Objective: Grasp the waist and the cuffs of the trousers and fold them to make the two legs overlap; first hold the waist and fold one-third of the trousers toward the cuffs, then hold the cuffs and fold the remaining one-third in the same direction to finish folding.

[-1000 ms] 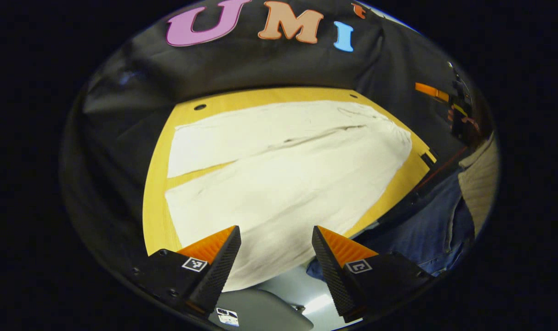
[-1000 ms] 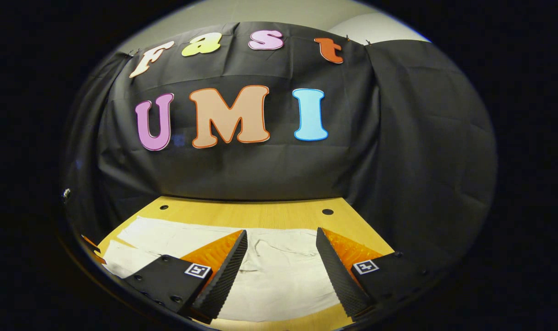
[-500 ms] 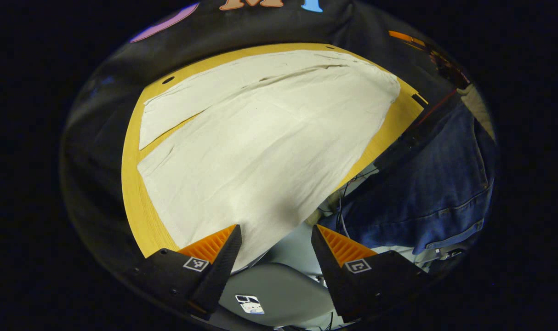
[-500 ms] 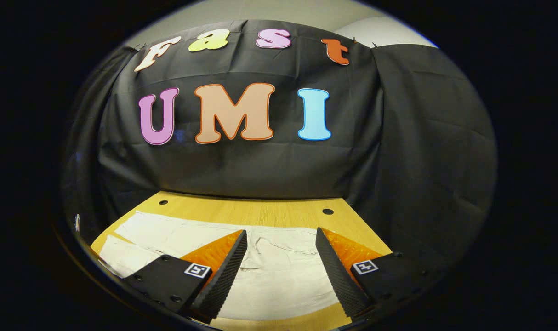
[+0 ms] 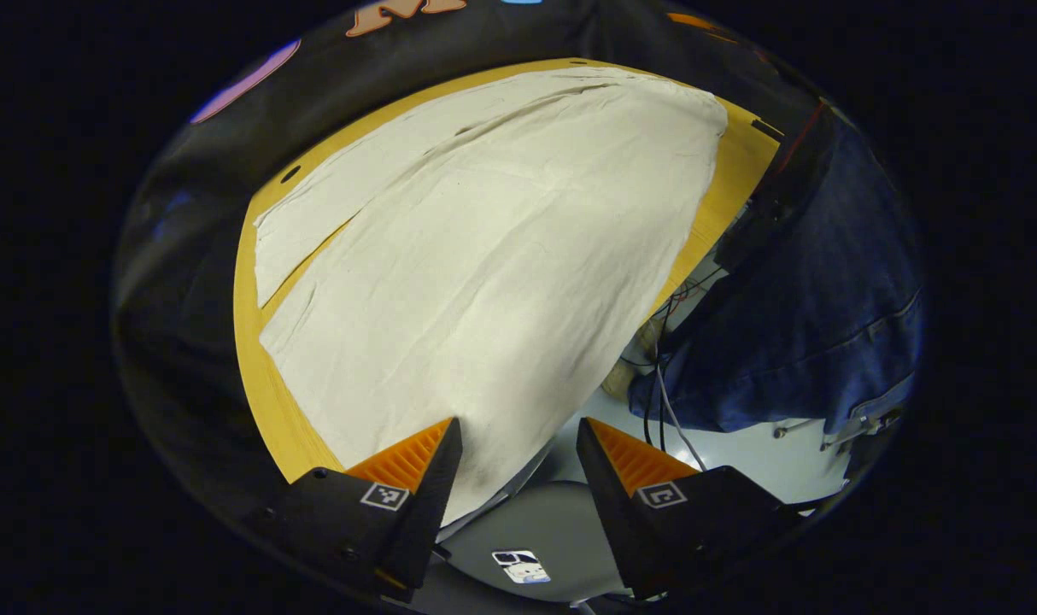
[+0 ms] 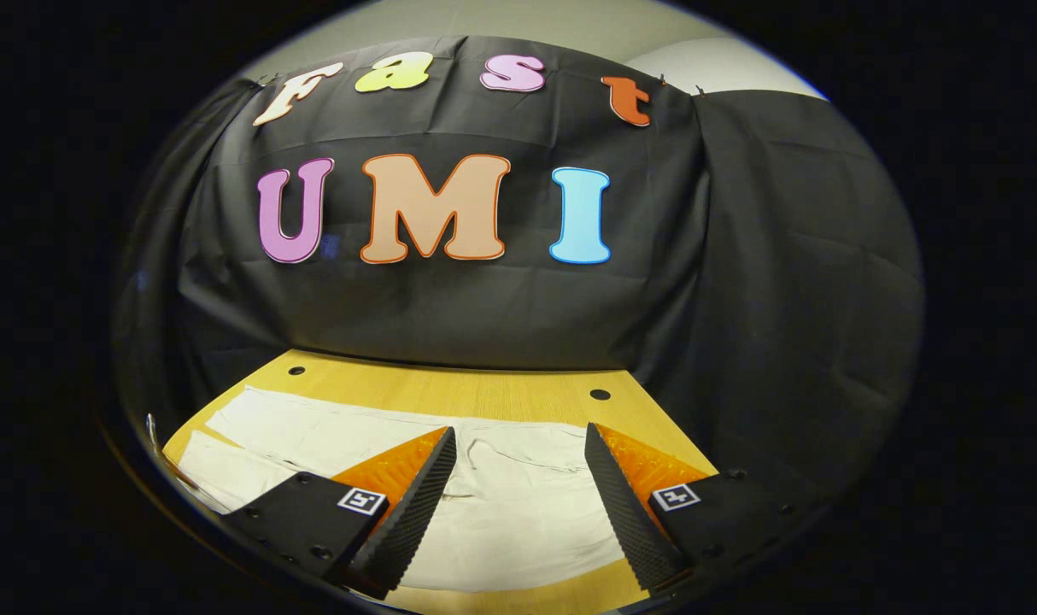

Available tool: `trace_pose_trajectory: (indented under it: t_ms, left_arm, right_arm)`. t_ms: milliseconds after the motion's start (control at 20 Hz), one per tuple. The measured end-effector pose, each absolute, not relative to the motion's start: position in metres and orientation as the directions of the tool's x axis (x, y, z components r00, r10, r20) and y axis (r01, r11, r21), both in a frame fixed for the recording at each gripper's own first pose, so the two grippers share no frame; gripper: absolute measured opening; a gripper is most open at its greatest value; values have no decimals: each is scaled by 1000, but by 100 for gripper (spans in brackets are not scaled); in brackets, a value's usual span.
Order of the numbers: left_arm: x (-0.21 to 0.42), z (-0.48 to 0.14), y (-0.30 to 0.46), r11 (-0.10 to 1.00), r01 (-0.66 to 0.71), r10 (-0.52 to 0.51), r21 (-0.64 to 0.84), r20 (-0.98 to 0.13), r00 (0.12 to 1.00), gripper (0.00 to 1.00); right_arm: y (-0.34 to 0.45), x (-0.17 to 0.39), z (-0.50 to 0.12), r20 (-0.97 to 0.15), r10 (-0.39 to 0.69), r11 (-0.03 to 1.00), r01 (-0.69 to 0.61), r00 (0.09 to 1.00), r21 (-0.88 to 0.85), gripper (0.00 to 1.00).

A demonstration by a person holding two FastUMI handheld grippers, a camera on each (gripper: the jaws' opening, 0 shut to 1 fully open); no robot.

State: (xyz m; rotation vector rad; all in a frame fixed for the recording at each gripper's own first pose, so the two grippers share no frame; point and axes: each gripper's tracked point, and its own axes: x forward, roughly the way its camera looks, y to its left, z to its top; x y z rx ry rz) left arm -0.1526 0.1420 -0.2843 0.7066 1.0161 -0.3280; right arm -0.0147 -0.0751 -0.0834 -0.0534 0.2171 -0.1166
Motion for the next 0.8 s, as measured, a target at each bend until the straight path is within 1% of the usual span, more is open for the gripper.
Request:
trace_pose_trajectory:
  t_ms: [150, 200, 250, 300, 350, 400, 550, 600, 650, 750, 800]
  left_arm:
    - [-151, -283, 146, 720, 556, 97, 416, -853, 513, 75]
    - [-150, -283, 148, 708, 559, 110, 432, -849, 517, 76]
    - [-149, -283, 150, 692, 567, 123, 447, -847, 517, 69]
    - [-149, -283, 150, 675, 579, 129, 456, -846, 517, 60]
    - [-149, -284, 150, 664, 591, 129, 458, -849, 513, 61]
    - [-148, -285, 150, 658, 598, 130, 458, -851, 509, 57]
    - [-149, -283, 151, 669, 601, 126, 438, -863, 489, 52]
    - [-149, -282, 151, 677, 601, 118, 424, -869, 480, 49]
    - [-149, -282, 151, 682, 604, 115, 413, -876, 469, 49]
    - [-146, -282, 152, 681, 615, 109, 398, -885, 452, 45]
    - [-146, -281, 153, 681, 618, 108, 391, -890, 444, 36]
  right_arm:
    - [-76, -13, -85, -212, -123, 992, 114, 969, -58, 97]
    - [-75, -12, -84, -210, -122, 992, 113, 970, -54, 97]
    - [-73, -12, -85, -211, -118, 993, 109, 970, -51, 97]
    - [-72, -11, -85, -212, -116, 993, 107, 970, -51, 97]
    - [-72, -11, -86, -213, -114, 993, 105, 970, -53, 97]
    - [-71, -11, -87, -215, -113, 993, 103, 970, -54, 97]
    - [-72, -12, -89, -219, -112, 993, 101, 969, -61, 97]
    - [-72, -12, -89, -222, -110, 993, 98, 969, -64, 97]
    - [-73, -12, -91, -226, -110, 993, 97, 968, -66, 97]
    - [-73, -12, -92, -230, -109, 993, 95, 967, -69, 97]
    - [-74, -13, -92, -230, -108, 993, 95, 967, -68, 97]
